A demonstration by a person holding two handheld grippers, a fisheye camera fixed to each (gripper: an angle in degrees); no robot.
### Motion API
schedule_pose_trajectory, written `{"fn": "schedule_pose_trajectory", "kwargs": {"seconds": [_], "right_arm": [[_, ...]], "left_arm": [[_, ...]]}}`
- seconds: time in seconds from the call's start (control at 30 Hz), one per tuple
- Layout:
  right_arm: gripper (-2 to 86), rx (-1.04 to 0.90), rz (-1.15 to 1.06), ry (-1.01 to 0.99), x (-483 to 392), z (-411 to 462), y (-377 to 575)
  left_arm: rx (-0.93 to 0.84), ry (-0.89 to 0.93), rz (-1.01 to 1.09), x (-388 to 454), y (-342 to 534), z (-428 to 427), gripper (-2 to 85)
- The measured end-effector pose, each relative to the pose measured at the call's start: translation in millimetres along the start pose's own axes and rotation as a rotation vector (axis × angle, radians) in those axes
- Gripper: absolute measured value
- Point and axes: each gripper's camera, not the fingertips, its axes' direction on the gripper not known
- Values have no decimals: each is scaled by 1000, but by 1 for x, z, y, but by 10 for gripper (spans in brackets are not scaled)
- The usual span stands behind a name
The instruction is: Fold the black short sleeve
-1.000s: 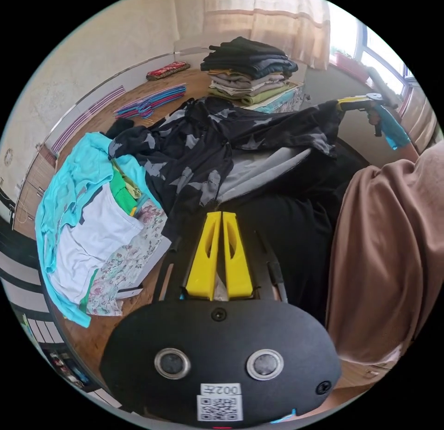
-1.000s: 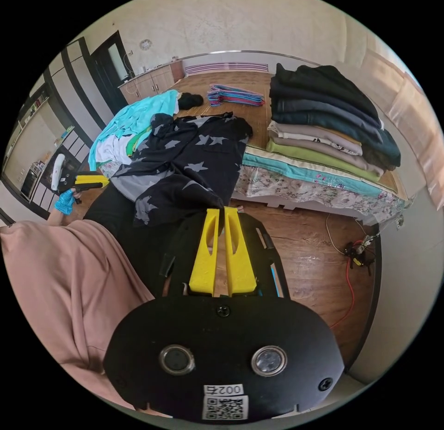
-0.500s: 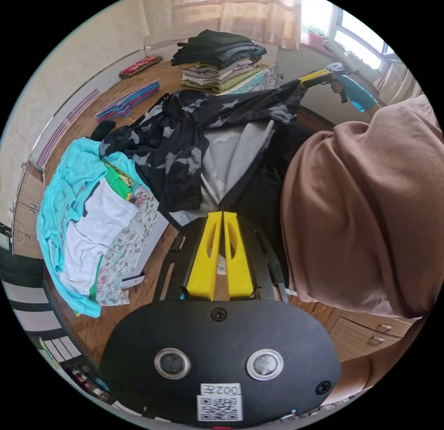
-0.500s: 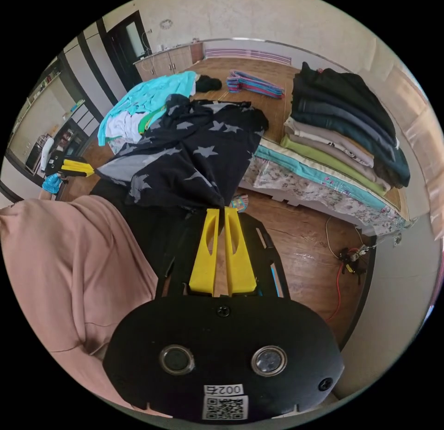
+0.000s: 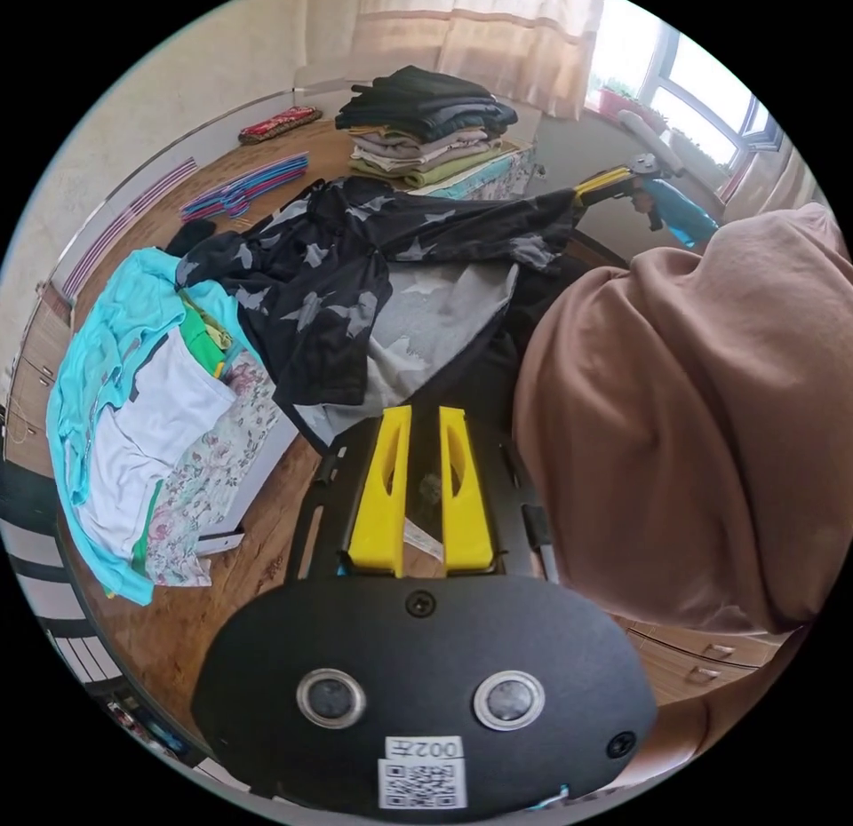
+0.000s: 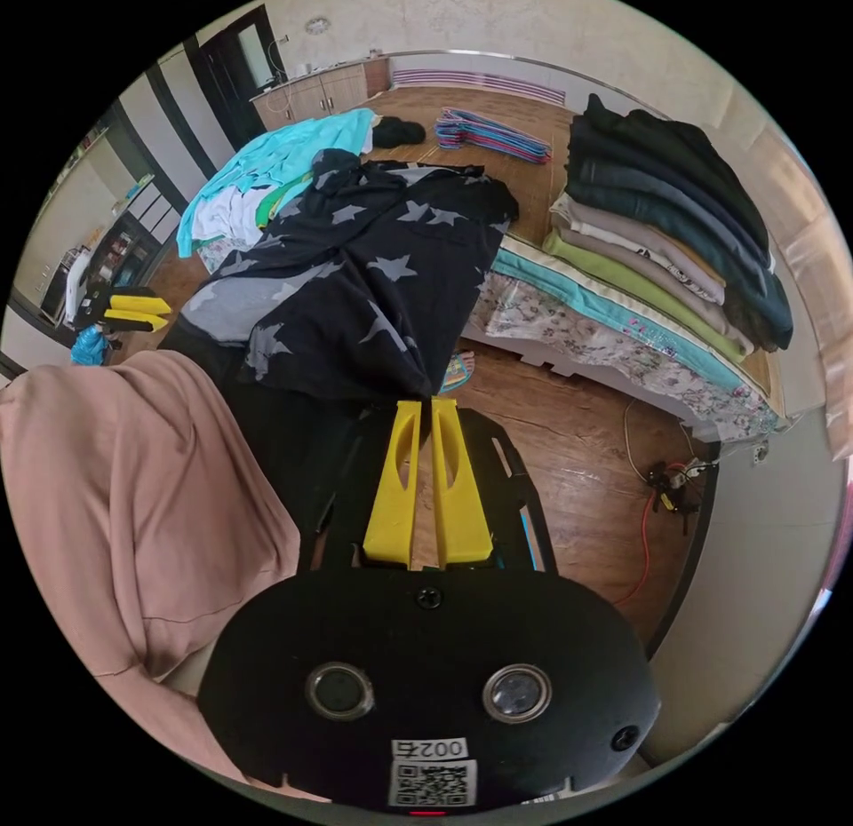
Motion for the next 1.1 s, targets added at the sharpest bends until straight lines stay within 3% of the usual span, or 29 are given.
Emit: {"fn": "schedule_pose_trajectory", "kwargs": {"seconds": [0.47, 0.77, 1.1], "right_arm": [[-6, 62, -16, -2, 3, -32, -4], [-6, 46, -3, -6, 11, -43, -11], [-6, 49, 6, -18, 24, -69, -22]], "left_arm": [[-14, -6, 28, -13, 1, -14, -9], [-3, -10, -17, -23, -5, -3, 26], [-16, -60, 41, -28, -6, -23, -9]]}}
